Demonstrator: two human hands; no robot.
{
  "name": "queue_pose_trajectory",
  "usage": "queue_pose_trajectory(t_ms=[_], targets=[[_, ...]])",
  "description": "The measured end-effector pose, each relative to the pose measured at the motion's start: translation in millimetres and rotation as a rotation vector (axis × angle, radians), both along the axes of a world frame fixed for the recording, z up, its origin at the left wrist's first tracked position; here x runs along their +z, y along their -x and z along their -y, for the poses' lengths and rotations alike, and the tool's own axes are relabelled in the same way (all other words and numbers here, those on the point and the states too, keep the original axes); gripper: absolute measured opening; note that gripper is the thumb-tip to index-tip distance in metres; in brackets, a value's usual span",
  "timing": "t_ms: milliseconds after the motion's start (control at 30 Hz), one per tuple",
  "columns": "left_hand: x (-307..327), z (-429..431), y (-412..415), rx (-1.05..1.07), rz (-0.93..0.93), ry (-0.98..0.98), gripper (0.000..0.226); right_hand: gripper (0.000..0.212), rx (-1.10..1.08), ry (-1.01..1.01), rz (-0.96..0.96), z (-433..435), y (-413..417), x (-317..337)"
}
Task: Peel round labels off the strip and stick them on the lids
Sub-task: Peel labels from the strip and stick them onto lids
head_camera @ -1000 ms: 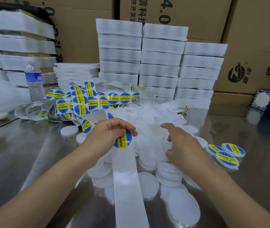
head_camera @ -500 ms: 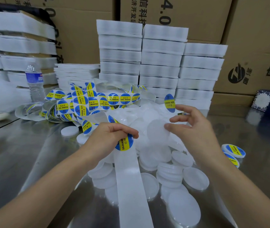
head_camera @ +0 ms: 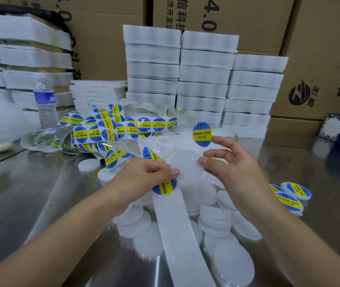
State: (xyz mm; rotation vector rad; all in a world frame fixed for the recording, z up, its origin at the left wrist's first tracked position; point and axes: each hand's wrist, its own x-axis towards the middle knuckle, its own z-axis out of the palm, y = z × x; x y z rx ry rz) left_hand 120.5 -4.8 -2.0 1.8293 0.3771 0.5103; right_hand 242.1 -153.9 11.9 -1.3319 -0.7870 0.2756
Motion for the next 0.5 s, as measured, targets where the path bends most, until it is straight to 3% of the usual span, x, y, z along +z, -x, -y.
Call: queue_pose_trajectory(t_ms=[167, 267, 400, 500], targets=[[2.2, 0.0, -0.1, -0.025, -0.010, 0.038, 0.028, 0.028, -0.035, -0.003, 0.038, 0.7, 4.8, 0.9], [2.9, -1.0, -1.2, -0.007, 0.012, 0.077, 0.031, 0.010, -0.011, -0.078, -0.082, 3.6, 6.0, 7.6], [2.8, -1.8, -1.3, -0.014, 0.022, 0.086, 0.039, 0.035, 0.016, -0.019, -0.194, 4.1, 5.6, 10.5], [3.0, -2.4, -0.9, -0.018, 0.024, 0.096, 0.042, 0.039, -0.007, 0.057, -0.196, 2.2, 6.7, 8.5]])
